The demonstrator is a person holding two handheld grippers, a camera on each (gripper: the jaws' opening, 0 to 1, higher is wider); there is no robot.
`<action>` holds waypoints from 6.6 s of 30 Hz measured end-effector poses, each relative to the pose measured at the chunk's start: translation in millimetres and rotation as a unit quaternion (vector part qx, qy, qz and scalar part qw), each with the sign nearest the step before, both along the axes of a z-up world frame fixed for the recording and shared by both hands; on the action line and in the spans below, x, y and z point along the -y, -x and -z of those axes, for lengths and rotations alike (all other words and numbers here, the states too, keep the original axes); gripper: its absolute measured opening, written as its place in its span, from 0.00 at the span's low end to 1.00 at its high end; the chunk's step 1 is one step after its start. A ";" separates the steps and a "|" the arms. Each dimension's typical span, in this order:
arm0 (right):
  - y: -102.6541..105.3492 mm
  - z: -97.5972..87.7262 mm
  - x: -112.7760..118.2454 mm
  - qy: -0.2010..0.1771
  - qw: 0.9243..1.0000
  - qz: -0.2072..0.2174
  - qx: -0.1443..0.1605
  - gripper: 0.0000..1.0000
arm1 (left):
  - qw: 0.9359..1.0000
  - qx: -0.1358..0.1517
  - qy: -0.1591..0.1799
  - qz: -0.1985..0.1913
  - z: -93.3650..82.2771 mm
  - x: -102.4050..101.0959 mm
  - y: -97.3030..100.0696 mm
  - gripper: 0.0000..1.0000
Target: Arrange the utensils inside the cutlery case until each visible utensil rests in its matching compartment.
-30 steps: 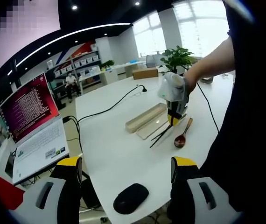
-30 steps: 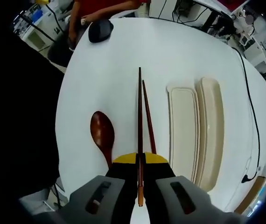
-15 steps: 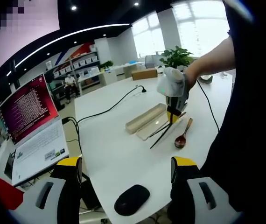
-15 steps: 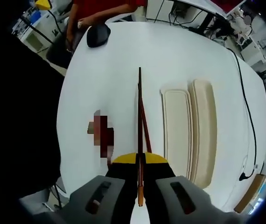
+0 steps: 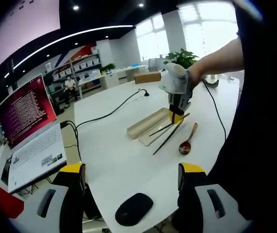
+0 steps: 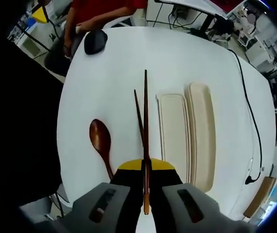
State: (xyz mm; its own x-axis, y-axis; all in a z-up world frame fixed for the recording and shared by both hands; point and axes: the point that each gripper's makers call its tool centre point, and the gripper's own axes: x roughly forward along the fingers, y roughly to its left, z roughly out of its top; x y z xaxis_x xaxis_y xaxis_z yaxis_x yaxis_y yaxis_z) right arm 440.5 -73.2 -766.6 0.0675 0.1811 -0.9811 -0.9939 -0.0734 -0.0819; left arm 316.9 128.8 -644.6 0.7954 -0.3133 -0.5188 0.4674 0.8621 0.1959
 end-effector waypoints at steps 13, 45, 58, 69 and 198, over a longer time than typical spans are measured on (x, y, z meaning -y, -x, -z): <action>-20.8 -9.4 6.9 0.004 1.000 0.008 0.018 0.00 | 1.000 -0.003 0.002 -0.002 2.9 -2.4 5.3 0.80; -71.2 -18.8 10.4 0.000 0.999 0.002 0.050 0.00 | 1.000 -0.009 -0.015 -0.025 2.0 -13.6 9.3 0.80; -78.4 -17.2 19.5 -0.002 0.999 0.010 0.046 0.00 | 1.000 -0.010 -0.015 -0.025 3.3 -7.7 2.7 0.80; -82.1 -16.6 15.3 -0.003 0.999 0.001 0.042 0.00 | 0.999 0.012 -0.013 -0.046 -7.6 -11.7 1.8 0.82; -84.6 -1.7 -5.3 -0.097 0.989 0.021 0.111 0.22 | 1.000 0.023 -0.015 -0.007 -19.3 2.7 -47.0 0.81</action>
State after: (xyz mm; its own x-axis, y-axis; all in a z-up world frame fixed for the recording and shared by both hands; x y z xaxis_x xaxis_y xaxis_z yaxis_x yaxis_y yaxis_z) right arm 525.1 -67.8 -764.9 0.2892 0.3576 -0.8880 -0.9516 0.0067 -0.3073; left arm 363.9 126.1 -625.3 0.8233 -0.2867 -0.4898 0.4445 0.8624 0.2423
